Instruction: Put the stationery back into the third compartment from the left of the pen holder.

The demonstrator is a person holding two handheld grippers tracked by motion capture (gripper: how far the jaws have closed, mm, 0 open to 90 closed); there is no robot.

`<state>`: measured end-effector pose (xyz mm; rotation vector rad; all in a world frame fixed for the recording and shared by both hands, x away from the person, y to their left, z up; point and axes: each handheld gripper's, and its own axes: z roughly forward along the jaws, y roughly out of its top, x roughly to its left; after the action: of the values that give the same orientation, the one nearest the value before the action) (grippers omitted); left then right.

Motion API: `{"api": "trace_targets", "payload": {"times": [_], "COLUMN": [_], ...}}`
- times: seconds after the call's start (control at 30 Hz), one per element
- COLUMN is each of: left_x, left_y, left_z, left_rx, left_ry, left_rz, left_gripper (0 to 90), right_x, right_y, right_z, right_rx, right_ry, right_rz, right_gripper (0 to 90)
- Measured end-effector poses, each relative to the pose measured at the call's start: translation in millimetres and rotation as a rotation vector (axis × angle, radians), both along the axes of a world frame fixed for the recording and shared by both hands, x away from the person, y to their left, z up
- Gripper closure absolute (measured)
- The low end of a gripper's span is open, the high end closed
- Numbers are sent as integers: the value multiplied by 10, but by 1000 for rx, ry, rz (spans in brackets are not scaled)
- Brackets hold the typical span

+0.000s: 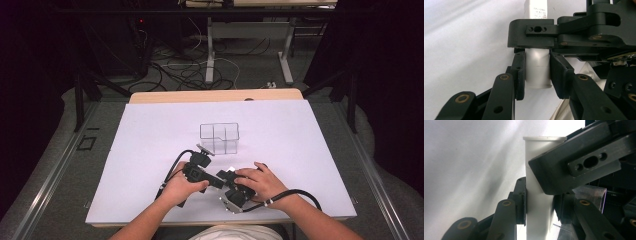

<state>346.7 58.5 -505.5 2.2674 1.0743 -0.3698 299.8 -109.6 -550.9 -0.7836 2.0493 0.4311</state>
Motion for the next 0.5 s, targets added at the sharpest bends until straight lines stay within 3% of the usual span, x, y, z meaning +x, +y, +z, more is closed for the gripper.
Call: {"api": "trace_targets", "payload": {"times": [0.17,0.3,0.5], "left_x": [10,14,13], "left_y": [6,26,75], "left_z": [-2,4,27], "left_rx": [-11,-28,-44], "left_ry": [15,-1,-4], "left_rz": [10,36,45], "left_gripper": [660,588,549], "right_x": [6,4,10], "right_y": [2,-1,-6], "right_z": [8,-4,4], "right_rx": [-5,-7,-11], "right_ry": [-6,-7,-4], "right_rz": [3,0,-13], "right_gripper": [668,668,668]}}
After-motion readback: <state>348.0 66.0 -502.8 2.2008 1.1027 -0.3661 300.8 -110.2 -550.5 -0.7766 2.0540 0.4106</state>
